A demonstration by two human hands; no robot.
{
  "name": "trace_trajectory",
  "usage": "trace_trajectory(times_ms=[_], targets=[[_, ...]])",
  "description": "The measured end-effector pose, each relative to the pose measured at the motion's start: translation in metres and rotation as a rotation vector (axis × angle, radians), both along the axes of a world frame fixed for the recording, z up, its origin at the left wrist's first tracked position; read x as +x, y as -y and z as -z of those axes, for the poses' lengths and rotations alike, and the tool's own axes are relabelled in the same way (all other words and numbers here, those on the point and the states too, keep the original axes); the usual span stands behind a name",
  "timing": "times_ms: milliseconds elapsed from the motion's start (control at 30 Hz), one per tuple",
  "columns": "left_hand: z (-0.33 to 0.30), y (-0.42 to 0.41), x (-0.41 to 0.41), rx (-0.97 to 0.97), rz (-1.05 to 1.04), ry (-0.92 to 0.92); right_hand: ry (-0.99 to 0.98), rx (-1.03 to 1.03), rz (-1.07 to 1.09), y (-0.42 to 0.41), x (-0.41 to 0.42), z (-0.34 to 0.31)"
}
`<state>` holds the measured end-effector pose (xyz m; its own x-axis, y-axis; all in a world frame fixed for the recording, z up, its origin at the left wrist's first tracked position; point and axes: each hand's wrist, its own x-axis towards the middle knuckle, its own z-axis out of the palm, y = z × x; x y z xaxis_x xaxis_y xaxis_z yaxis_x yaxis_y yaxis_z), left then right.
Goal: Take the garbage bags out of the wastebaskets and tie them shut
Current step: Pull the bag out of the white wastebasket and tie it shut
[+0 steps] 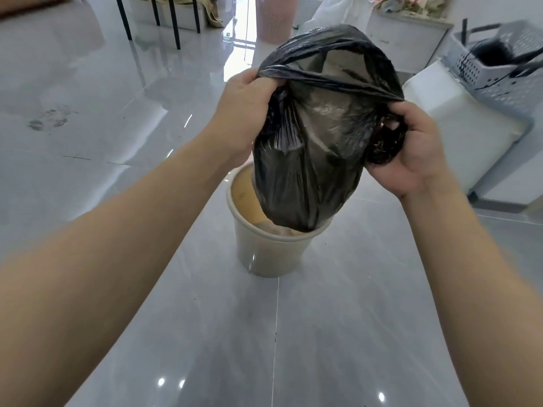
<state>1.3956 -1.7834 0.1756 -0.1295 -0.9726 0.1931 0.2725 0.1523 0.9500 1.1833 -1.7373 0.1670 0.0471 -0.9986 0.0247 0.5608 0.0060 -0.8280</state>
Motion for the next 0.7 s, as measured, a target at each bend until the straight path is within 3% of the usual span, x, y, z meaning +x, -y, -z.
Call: trace_trajectory(times_ms=[167, 333, 400, 533, 633, 700], targets=[[-0.029, -0.023, -0.005, 0.039, 0.089, -0.051, -0.062, -0.066, -0.070, -0.023, -0.013, -0.030], [-0.059, -0.043, -0.011, 0.049, 0.236, -0.116, 0.071, -0.144, -0.058, -0.037, -0.023, -0.060], [-0.063, -0.049, -0.017, 0.094, 0.286, -0.114, 0.034, -0.175, -0.083, -0.046, -0.027, -0.068], [-0.040, -0.056, -0.021, 0.213, 0.645, 0.087, -0.289, -0.071, -0.221, -0.060, -0.047, -0.058], [-0.002, -0.058, -0.023, 0.322, 0.901, 0.397, -0.593, 0.240, -0.335, -0.063, -0.061, -0.024], [0.027, -0.062, -0.026, 0.384, 0.985, 0.600, -0.830, 0.425, -0.531, -0.069, -0.058, 0.000]])
